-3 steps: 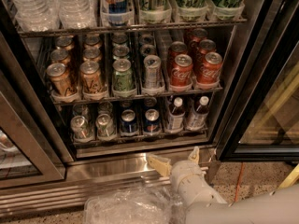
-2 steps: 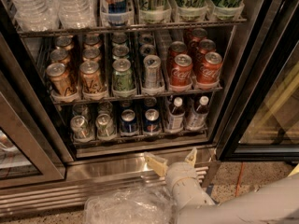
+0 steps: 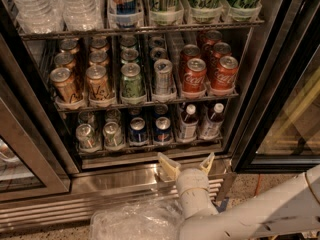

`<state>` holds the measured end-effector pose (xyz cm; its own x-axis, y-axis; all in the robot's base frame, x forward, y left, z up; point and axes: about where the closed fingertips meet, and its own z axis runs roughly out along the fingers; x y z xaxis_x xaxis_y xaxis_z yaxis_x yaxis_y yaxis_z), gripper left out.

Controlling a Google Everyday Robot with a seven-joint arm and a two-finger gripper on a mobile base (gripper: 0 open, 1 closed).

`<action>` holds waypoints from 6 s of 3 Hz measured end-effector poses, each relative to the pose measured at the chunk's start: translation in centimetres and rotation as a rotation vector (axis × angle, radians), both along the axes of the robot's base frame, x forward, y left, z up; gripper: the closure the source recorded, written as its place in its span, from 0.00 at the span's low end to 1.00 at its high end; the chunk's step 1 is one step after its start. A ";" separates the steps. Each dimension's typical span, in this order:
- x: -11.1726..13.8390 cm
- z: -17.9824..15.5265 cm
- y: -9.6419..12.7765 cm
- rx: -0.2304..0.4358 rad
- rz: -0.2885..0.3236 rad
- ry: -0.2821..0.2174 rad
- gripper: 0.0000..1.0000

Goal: Pick blue plastic bottle from bottom shelf of fridge

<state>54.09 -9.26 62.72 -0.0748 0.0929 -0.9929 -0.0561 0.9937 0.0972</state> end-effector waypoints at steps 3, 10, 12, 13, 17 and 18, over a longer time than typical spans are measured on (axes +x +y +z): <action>1.2 -0.7 0.2 0.010 -0.020 -0.012 0.00; 5.4 -2.8 -0.9 -0.089 -0.013 -0.126 0.23; 9.1 -3.1 -2.2 -0.092 -0.051 -0.149 0.23; 10.7 -3.3 -3.2 -0.093 -0.070 -0.158 0.24; 13.8 -2.9 -4.6 -0.088 -0.109 -0.189 0.27; 14.1 -2.7 -4.5 -0.083 -0.109 -0.197 0.29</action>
Offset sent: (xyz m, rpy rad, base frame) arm 0.0084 0.0042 -0.0023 0.0305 -0.0019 -0.0242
